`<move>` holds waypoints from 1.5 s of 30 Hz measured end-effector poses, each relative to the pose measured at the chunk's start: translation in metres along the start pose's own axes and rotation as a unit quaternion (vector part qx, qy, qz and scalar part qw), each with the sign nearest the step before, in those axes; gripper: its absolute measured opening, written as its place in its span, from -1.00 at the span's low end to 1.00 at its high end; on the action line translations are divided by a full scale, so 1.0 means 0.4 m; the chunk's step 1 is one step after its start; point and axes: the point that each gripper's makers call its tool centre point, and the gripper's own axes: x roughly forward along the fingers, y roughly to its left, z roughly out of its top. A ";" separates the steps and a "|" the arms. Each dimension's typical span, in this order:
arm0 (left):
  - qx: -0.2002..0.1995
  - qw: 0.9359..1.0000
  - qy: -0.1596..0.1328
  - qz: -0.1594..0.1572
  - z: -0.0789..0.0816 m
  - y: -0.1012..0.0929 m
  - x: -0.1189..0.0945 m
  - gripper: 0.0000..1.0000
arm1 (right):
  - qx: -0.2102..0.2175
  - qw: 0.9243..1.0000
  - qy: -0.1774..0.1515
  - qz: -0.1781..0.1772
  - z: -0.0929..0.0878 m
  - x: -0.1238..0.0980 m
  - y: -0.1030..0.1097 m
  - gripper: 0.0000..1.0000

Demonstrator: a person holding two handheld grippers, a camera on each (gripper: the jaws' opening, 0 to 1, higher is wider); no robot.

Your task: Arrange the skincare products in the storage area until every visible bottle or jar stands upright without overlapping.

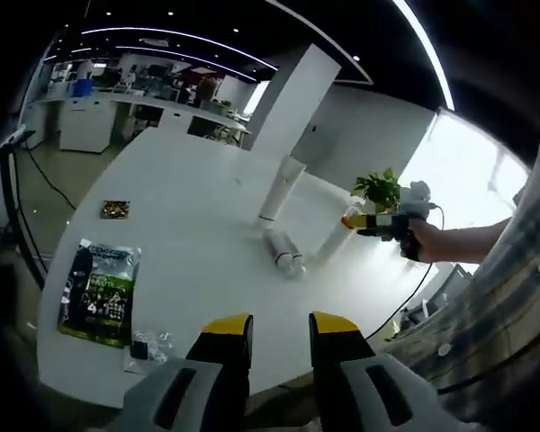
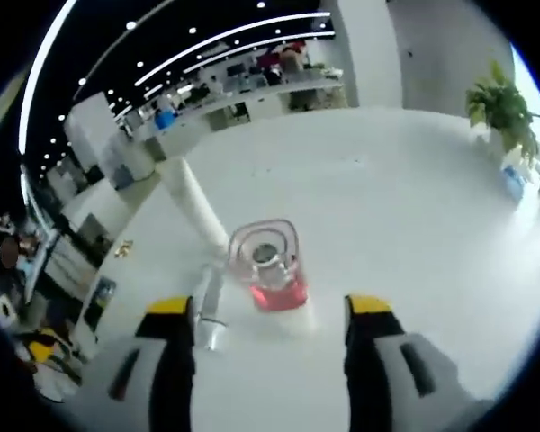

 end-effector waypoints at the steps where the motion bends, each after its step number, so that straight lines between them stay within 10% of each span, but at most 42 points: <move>1: 0.001 1.000 -0.002 0.004 0.005 -0.004 -0.001 -0.49 | -0.002 1.000 -0.001 -0.001 -0.001 0.010 -0.003 0.29; 45: -0.029 0.996 -0.042 0.077 0.058 -0.061 0.110 -0.49 | -0.083 0.991 -0.066 0.079 0.001 0.145 -0.014 -0.06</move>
